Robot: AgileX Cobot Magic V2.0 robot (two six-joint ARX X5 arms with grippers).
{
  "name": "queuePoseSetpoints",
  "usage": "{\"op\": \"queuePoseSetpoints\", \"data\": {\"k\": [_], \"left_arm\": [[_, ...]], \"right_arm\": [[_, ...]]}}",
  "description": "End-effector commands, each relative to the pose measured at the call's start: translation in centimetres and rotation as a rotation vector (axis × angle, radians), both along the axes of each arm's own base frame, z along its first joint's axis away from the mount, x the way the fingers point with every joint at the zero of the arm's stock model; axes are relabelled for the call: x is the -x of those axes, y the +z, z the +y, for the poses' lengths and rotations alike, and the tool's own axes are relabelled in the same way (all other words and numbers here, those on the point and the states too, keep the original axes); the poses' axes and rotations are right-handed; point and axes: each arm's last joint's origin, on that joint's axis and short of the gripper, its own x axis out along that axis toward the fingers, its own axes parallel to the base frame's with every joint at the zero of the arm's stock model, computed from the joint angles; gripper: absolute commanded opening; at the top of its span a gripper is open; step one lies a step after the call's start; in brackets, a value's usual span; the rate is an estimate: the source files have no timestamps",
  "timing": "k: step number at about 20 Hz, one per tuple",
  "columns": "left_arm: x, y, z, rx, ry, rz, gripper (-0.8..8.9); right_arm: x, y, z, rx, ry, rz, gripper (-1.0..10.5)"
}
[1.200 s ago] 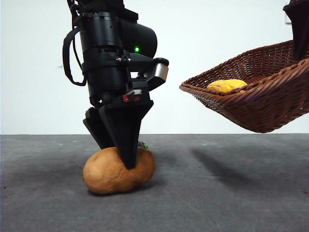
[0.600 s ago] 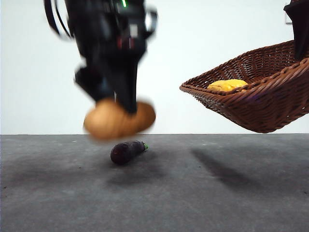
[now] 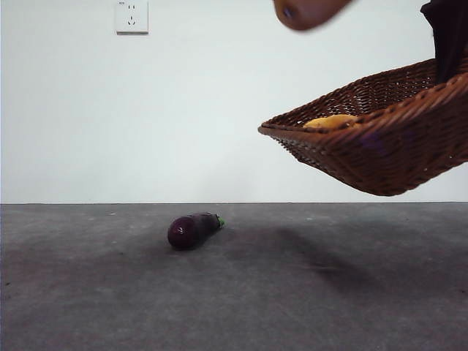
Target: Help me put the vegetables on the table into the basket
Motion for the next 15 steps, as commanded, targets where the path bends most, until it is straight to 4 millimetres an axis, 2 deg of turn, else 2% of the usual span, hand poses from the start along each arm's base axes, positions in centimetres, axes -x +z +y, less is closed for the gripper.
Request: {"op": "queuePoseSetpoints", "data": {"k": [1, 4, 12, 13, 14, 15], "left_arm": [[0.5, -0.9, -1.8, -0.012, 0.005, -0.044, -0.09], [0.5, -1.1, -3.0, 0.023, 0.005, -0.063, -0.09], [-1.2, -4.5, -5.1, -0.084, 0.156, -0.045, 0.07], [-1.3, -4.7, -5.1, -0.093, 0.178, -0.043, 0.60], [-1.4, -4.9, -5.2, -0.097, 0.194, -0.039, 2.20], [-1.5, -4.9, -5.3, -0.095, 0.196, -0.037, 4.21]], "right_arm": [[0.0, -0.1, 0.5, -0.026, 0.018, 0.006, -0.2], [0.1, -0.1, 1.1, -0.031, 0.037, 0.007, -0.2], [0.4, -0.1, 2.4, -0.075, 0.095, 0.016, -0.2], [0.4, -0.1, 2.5, -0.075, 0.100, 0.016, -0.2], [0.4, -0.1, 2.6, -0.077, 0.102, 0.016, -0.2], [0.4, -0.1, 2.6, -0.076, 0.101, 0.016, -0.2]]}}
